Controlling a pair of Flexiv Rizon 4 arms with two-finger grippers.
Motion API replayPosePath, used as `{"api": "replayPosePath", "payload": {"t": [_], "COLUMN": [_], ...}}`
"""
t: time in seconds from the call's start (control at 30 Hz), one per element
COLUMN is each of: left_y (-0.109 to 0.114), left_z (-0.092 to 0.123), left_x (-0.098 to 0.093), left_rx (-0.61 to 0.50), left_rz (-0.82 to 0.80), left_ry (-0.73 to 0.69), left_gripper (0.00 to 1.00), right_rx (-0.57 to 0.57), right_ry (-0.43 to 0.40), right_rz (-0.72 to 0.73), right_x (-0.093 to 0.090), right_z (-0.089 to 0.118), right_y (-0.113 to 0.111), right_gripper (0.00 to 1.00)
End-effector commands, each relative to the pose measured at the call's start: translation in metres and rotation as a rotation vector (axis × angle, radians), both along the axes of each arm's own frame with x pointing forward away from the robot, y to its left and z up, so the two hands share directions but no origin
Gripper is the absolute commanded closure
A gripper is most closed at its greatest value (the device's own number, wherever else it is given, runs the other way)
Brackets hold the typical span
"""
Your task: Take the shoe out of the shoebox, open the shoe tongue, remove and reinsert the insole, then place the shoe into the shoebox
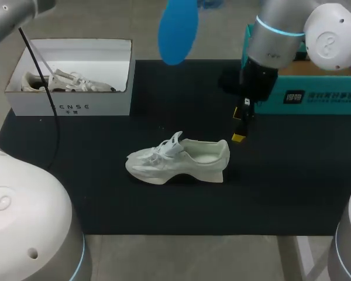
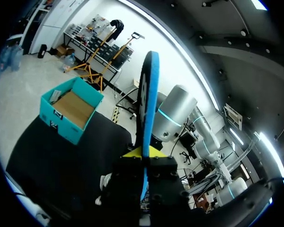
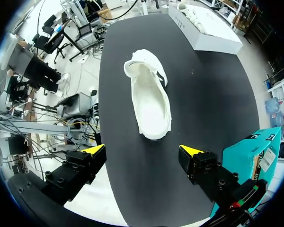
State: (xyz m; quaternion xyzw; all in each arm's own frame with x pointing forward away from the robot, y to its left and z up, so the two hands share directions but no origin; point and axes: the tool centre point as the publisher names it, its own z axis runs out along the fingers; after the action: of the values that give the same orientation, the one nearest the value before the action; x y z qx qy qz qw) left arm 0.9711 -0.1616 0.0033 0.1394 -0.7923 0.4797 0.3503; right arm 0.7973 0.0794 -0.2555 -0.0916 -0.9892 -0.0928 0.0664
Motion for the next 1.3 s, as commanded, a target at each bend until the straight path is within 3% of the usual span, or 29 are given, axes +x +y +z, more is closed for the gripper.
{"api": "replayPosePath", "payload": {"t": [0.03,0.23,0.5,0.73,1.07,1.3], "left_y": [0.0,0.0,0.0,0.0,0.0,0.0], "left_z": [-0.001,-0.001,-0.001,-0.001,-0.001,-0.001], "left_x": [-0.001,-0.001,-0.001,-0.001,-0.001,-0.001], "left_rx": [-0.001,-0.001,-0.001,-0.001,-0.001,-0.001], "left_rz": [0.002,0.002,0.002,0.002,0.002,0.002], "left_ry": [-0.001,-0.001,-0.001,-0.001,-0.001,-0.001], "left_gripper": [1.0,1.0,1.0,1.0,1.0,1.0], "right_rx": [-0.067,-0.057,-0.081,-0.069,-0.037,-0.05], "right_ry": [0.023,0.018,-0.016,-0.05,-0.034,-0.027], "right_rz": [0.017,0.026,0.025,0.014,0.007,0.029], "right_x": [0.018,0.017,0.019,0.026,0.03,0.044], "right_z": [-0.011,-0.024,-0.04,-0.062,-0.095,-0.109], "right_y": [0.036,0.057,0.067,0.061,0.045,0.048], "right_gripper": [0.0,0.0,0.0,0.0,0.0,0.0]}}
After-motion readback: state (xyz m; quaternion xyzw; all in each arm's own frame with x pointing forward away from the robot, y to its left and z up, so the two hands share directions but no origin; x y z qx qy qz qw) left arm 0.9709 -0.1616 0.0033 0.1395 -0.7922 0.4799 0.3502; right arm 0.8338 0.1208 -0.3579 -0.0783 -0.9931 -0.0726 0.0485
